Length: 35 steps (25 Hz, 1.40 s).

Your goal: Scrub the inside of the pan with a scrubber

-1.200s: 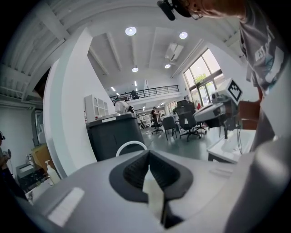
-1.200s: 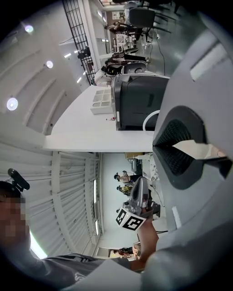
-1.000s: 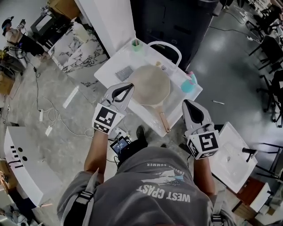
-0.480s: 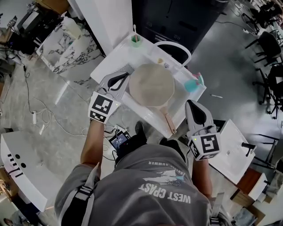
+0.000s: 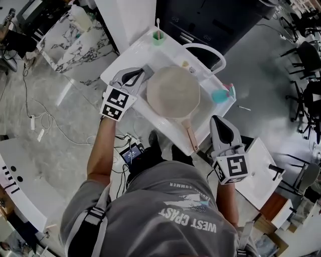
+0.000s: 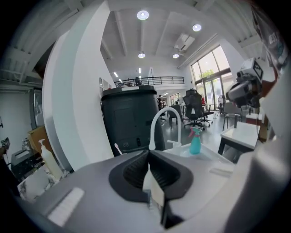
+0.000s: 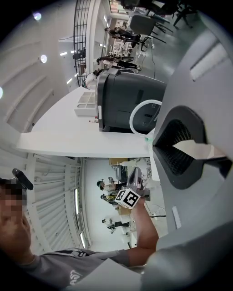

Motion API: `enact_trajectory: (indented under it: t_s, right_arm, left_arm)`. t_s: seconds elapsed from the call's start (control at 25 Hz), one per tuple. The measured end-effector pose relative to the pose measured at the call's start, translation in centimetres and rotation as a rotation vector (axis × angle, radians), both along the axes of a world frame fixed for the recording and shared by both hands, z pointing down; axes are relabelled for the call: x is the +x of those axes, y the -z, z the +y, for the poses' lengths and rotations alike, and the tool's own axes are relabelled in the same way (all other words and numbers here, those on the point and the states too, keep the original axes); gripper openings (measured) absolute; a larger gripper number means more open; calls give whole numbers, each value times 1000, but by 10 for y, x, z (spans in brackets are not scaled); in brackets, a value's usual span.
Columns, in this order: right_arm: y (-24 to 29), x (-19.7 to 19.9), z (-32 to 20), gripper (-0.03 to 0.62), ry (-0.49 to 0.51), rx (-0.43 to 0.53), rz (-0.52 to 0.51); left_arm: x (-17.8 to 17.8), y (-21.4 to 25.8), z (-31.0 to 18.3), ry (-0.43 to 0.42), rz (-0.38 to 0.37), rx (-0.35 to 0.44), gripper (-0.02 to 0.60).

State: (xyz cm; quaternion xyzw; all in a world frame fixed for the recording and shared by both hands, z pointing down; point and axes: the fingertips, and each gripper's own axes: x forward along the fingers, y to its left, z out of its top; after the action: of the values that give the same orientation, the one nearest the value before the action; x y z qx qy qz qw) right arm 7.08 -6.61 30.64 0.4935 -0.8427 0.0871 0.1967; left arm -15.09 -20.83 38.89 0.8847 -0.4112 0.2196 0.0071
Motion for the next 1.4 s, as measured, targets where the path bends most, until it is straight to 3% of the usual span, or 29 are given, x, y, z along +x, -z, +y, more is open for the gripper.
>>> enact_trajectory:
  t_s: [0.6, 0.76, 1.04, 1.4]
  right_arm:
    - [-57, 5, -19, 2, 68, -124, -13]
    - [-67, 3, -22, 2, 80, -144, -11]
    - [-86, 2, -24, 2, 94, -186, -7]
    - [-102, 1, -26, 2, 104, -211, -5]
  left_arm:
    - [-22, -133, -46, 43, -148, -249, 98]
    - [-34, -176, -53, 68, -194, -349, 184]
    - [-51, -237, -65, 103, -260, -473, 273]
    - [-65, -287, -72, 100, -379, -551, 264]
